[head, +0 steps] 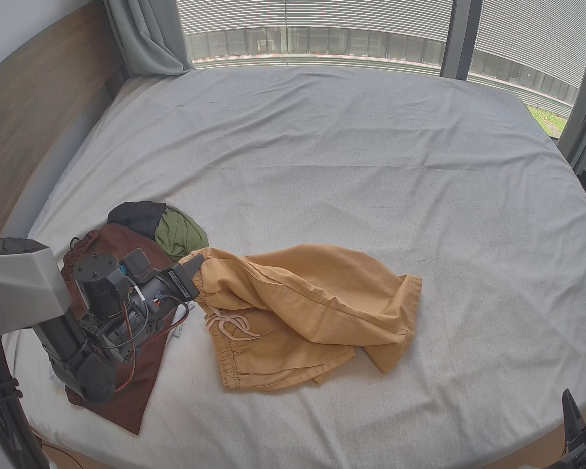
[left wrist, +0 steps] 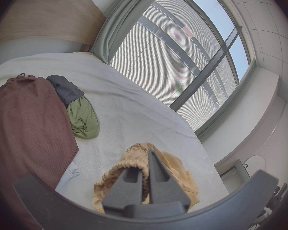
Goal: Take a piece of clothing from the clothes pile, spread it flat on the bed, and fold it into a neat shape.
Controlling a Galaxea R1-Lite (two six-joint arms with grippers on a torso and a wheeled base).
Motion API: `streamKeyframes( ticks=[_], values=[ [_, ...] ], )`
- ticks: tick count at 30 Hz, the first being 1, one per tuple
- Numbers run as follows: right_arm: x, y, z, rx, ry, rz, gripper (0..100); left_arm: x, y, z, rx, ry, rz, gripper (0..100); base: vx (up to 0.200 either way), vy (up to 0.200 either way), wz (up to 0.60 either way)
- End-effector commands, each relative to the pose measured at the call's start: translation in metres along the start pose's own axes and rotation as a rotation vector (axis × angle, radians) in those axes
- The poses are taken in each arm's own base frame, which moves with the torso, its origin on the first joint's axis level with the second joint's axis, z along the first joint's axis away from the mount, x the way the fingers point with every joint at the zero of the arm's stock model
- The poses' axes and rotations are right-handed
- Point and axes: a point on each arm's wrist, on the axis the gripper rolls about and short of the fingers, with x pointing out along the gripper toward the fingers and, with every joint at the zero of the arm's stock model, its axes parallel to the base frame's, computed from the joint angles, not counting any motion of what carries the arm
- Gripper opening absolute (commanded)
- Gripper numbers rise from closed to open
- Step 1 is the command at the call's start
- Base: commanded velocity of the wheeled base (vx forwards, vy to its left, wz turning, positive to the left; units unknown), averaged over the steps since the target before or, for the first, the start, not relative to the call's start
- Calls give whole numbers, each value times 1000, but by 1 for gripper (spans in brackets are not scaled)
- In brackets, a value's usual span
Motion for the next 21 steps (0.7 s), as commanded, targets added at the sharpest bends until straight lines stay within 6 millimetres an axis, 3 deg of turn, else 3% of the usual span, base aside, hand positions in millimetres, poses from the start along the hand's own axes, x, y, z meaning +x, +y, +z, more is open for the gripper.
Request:
streamKeyframes(
  ticks=[1,13,21],
  values=[
    [0,0,-5,0,1,1,100,1,2,0,-1,-4,6,0,0,0,0],
    [0,0,-5,2,0,1,100,1,4,1,-6,-5,11,0,0,0,0],
    [0,0,-5,1,-5,1,100,3,17,7,-11,-28,46,0,0,0,0]
  ],
)
